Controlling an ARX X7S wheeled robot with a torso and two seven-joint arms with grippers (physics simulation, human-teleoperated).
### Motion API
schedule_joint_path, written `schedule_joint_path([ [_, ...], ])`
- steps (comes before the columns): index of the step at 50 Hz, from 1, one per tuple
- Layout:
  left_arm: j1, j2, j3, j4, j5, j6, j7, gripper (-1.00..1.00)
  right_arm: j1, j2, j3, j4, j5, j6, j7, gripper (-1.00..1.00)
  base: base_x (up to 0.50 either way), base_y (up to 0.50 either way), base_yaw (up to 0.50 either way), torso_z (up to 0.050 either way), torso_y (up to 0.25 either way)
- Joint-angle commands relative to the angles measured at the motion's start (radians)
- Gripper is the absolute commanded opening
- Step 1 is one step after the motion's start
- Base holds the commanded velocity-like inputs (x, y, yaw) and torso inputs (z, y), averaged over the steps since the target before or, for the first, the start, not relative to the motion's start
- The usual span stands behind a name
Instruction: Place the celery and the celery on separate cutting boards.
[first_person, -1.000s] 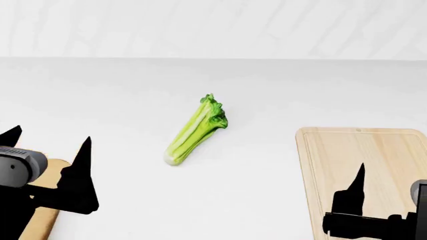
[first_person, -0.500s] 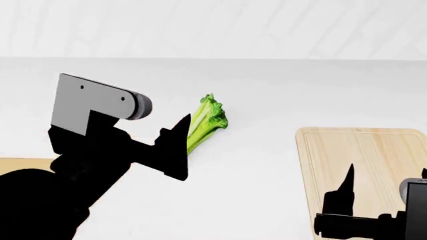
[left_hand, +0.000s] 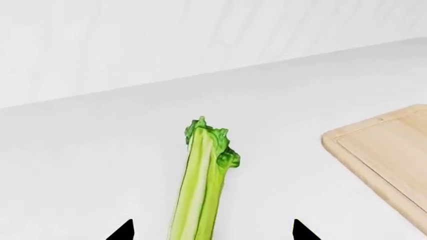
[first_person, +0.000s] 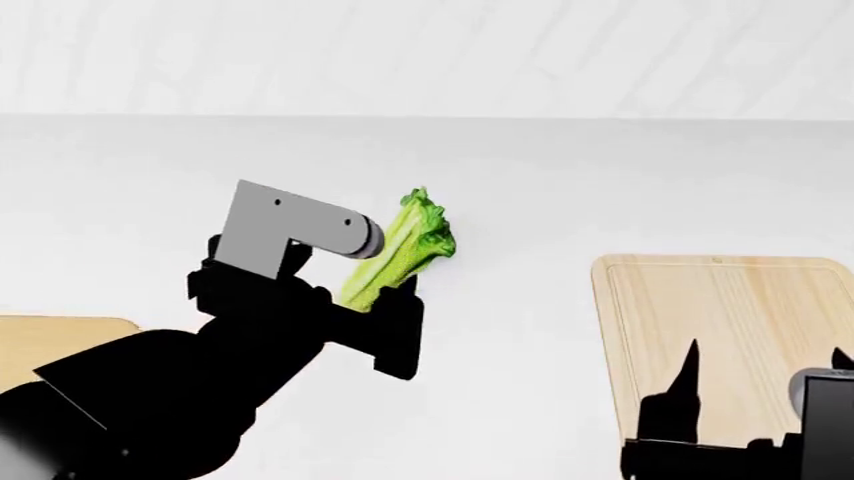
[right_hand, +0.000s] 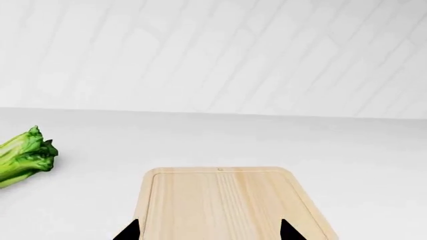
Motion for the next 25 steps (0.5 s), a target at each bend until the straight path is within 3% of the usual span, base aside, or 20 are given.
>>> schedule_joint_path([
  [1, -0.006, 0.008, 0.047, -0.177, 0.042, 0.099, 0.029, 1.00, -0.018, -0.004, -0.002, 0.003, 0.000, -0.015, -0.003, 1.00, 0.00, 0.00, 0.00, 0.000, 0.000],
  [25, -0.053, 0.034, 0.081, -0.374, 0.020, 0.150, 0.057, 1.00, -0.035, -0.006, 0.000, 0.014, 0.003, -0.031, -0.001, 1.00, 0.00, 0.00, 0.00, 0.000, 0.000],
])
